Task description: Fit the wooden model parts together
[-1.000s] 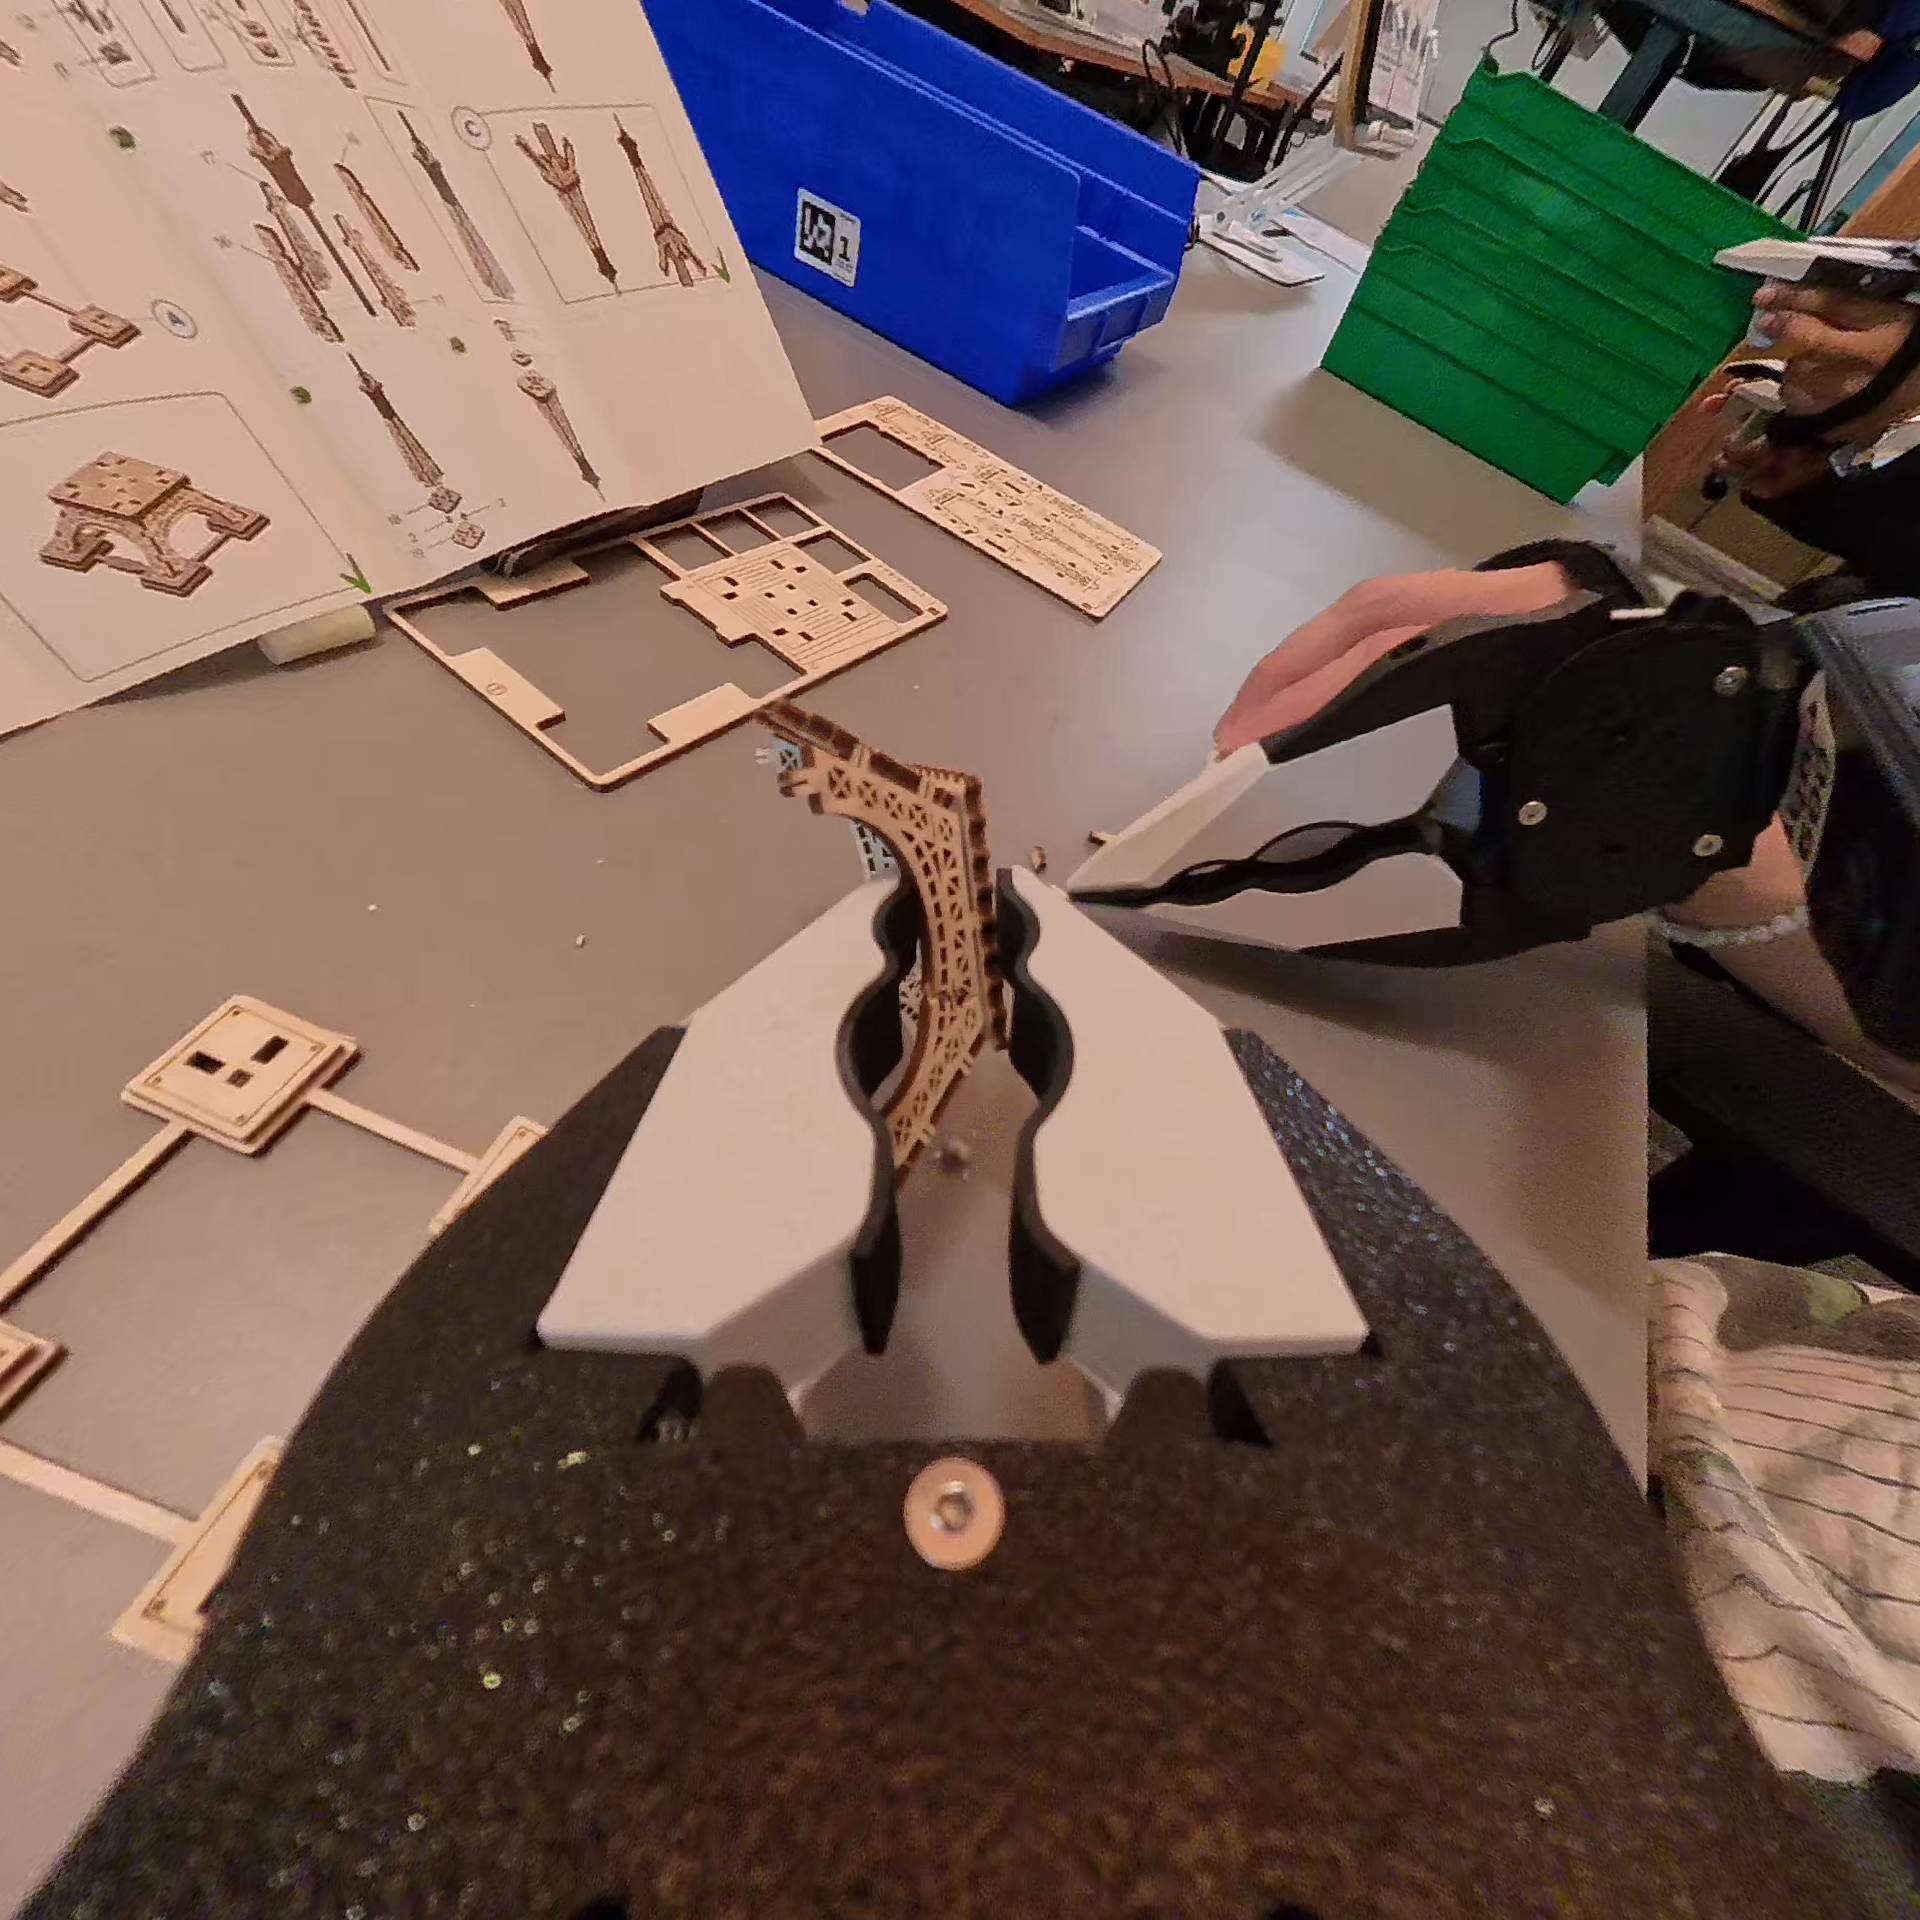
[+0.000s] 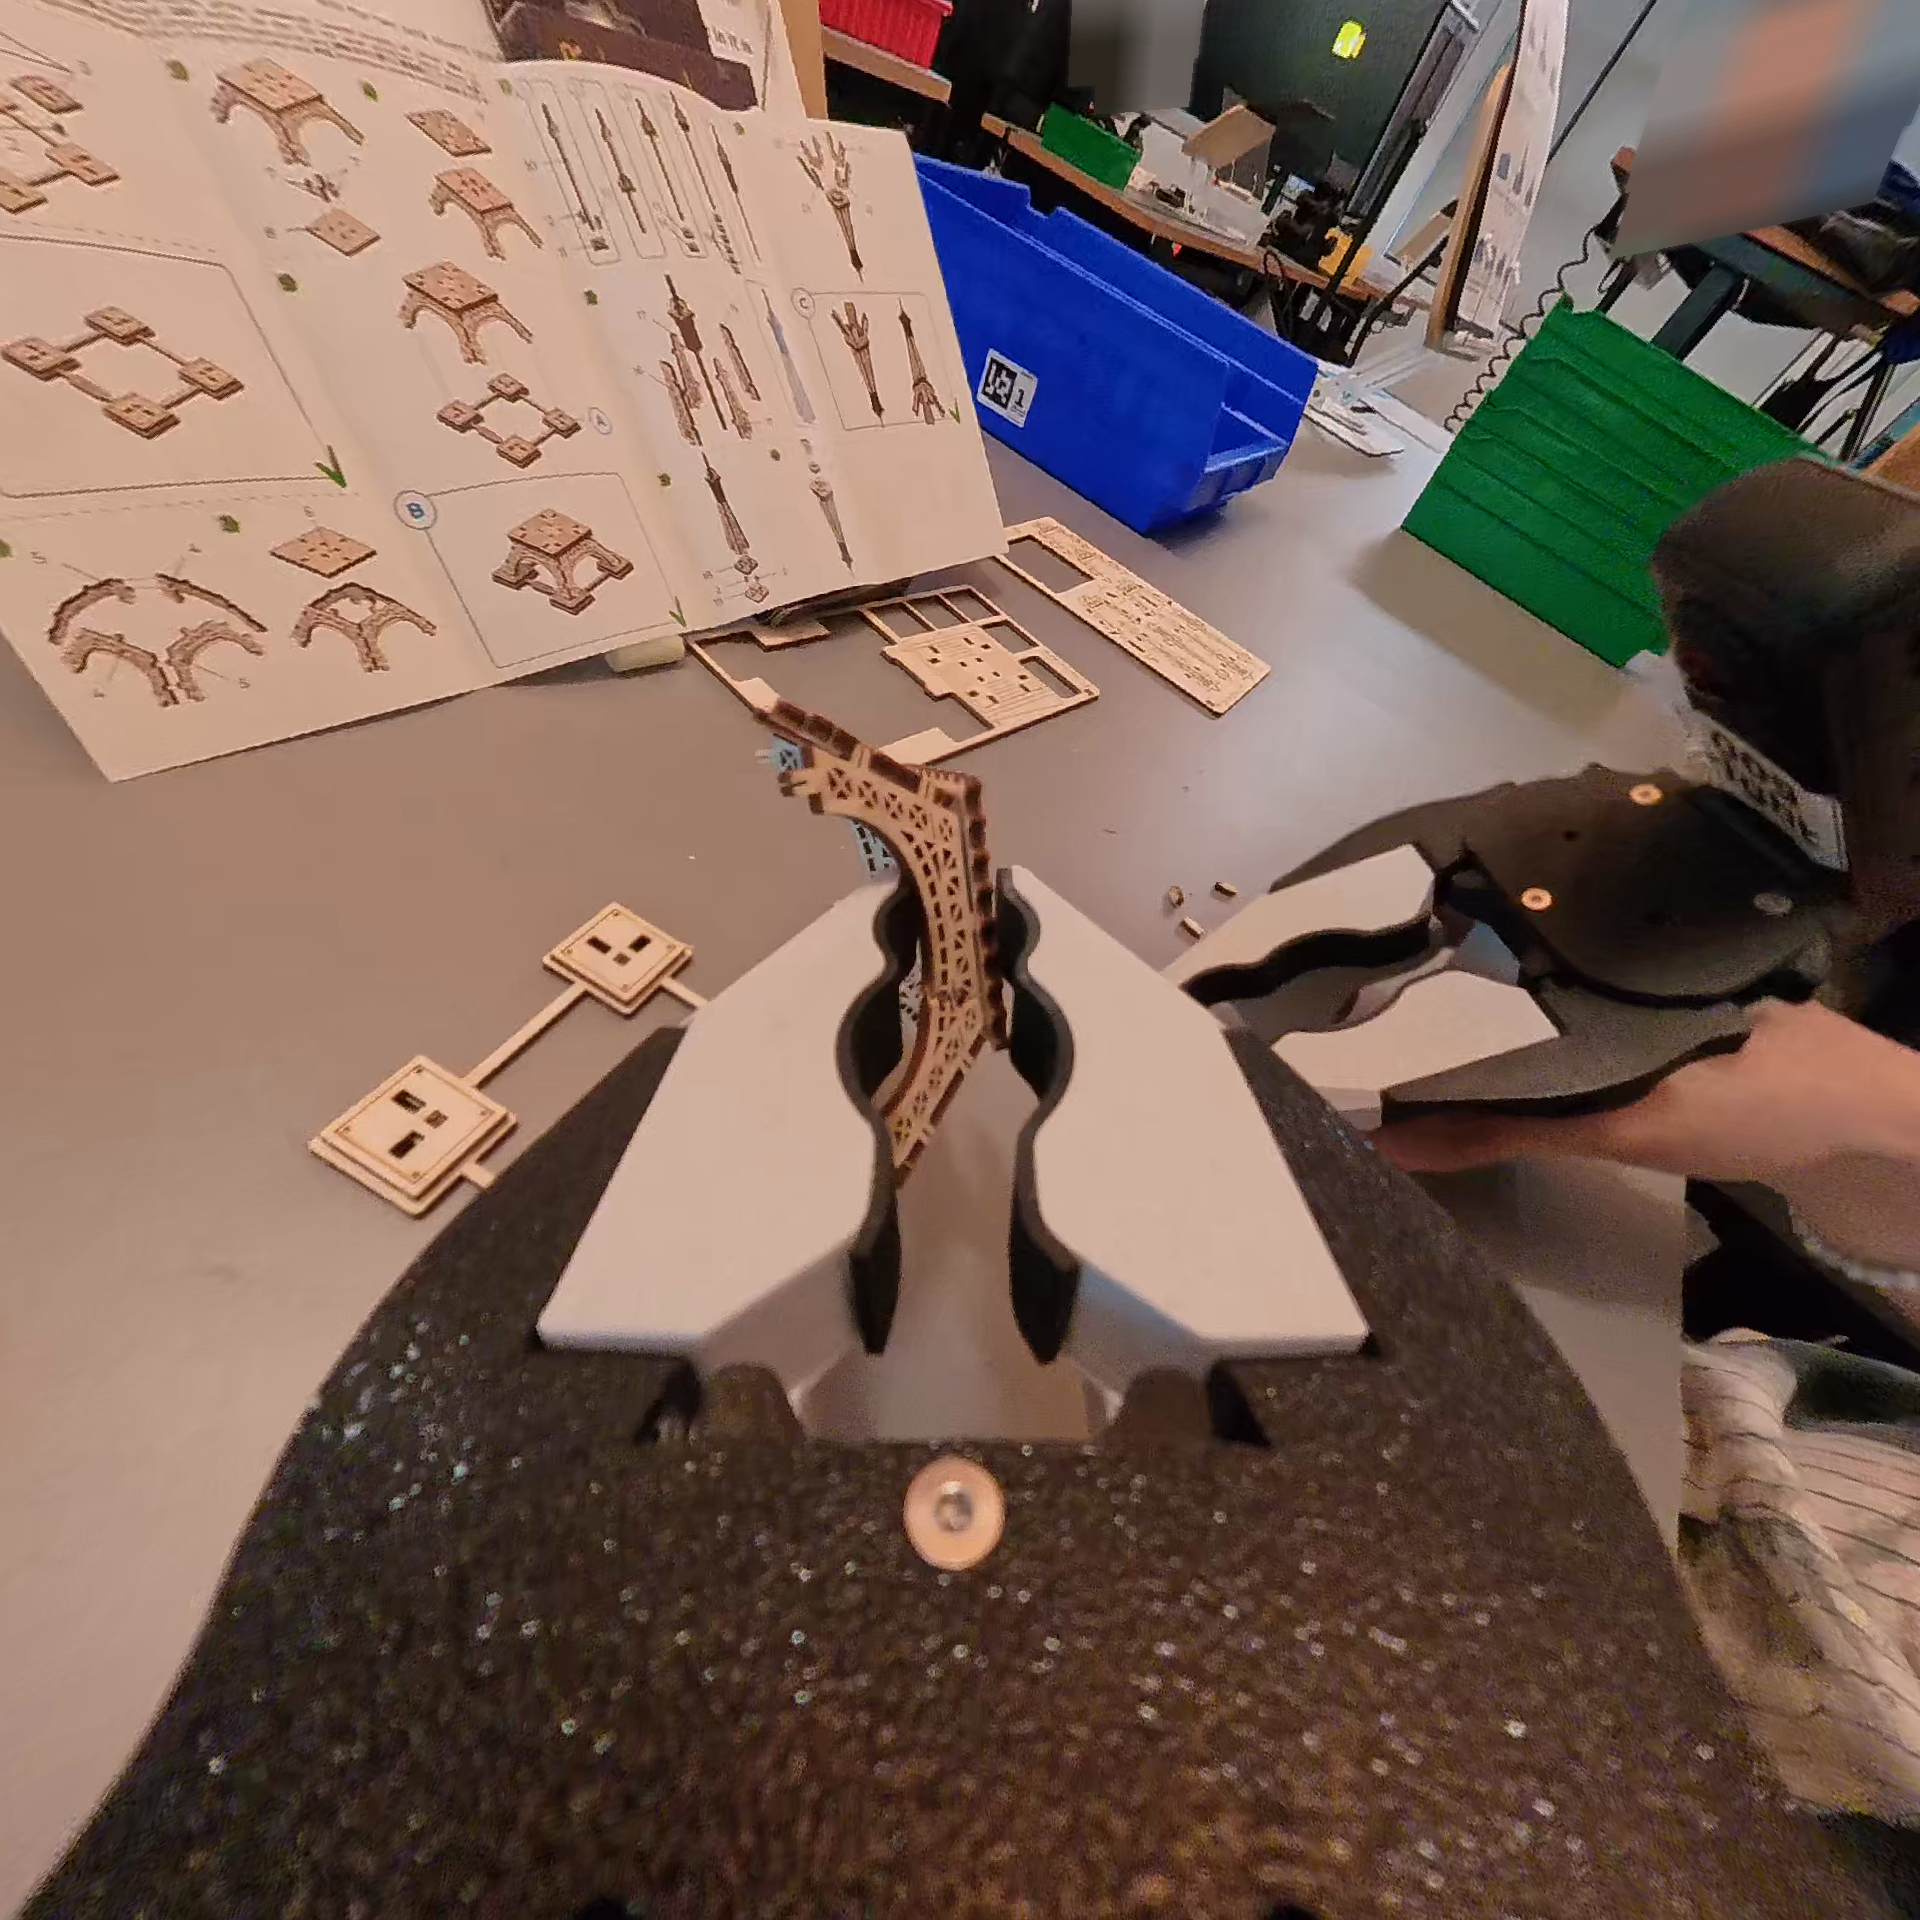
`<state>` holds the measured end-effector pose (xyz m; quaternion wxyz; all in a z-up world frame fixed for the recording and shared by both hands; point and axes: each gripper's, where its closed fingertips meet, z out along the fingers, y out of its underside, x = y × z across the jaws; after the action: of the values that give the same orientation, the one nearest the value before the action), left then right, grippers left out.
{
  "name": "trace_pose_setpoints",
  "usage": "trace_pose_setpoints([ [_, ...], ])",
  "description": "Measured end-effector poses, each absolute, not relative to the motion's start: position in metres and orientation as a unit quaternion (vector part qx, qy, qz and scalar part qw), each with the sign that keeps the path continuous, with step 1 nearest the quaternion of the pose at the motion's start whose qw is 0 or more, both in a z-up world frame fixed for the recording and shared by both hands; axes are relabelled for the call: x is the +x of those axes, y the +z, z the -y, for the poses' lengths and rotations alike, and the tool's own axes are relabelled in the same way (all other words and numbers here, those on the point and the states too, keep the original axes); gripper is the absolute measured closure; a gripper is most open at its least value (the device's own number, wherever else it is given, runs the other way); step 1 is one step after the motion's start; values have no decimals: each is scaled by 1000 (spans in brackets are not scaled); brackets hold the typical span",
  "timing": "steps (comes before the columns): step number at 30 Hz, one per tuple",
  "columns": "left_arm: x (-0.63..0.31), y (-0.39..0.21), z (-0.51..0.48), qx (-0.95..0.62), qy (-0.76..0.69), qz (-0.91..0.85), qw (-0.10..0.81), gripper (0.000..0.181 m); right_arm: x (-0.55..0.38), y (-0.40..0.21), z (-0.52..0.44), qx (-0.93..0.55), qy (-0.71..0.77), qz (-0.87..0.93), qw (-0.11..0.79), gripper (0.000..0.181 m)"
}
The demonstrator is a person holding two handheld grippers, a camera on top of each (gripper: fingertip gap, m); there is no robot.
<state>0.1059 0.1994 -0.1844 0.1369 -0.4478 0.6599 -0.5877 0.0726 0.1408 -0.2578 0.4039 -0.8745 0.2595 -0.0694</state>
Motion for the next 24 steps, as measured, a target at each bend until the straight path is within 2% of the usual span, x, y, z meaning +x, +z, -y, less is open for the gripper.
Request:
trace_pose_setpoints([
  [1,106,-184,-201,-449,-590,-657,137,170,73,-258,-141,-868,-81,-269,410,159],
  [14,114,-168,-224,-441,-621,-633,142,170,70,-259,-145,-836,-159,-361,380,163],
  [21,120,-154,-223,-426,-643,-625,119,170,76,-260,-137,-823,-169,-391,376,181],
  [24,120,-145,-217,-411,-651,-628,115,170,77,-260,-139,-833,-168,-370,377,181],
])
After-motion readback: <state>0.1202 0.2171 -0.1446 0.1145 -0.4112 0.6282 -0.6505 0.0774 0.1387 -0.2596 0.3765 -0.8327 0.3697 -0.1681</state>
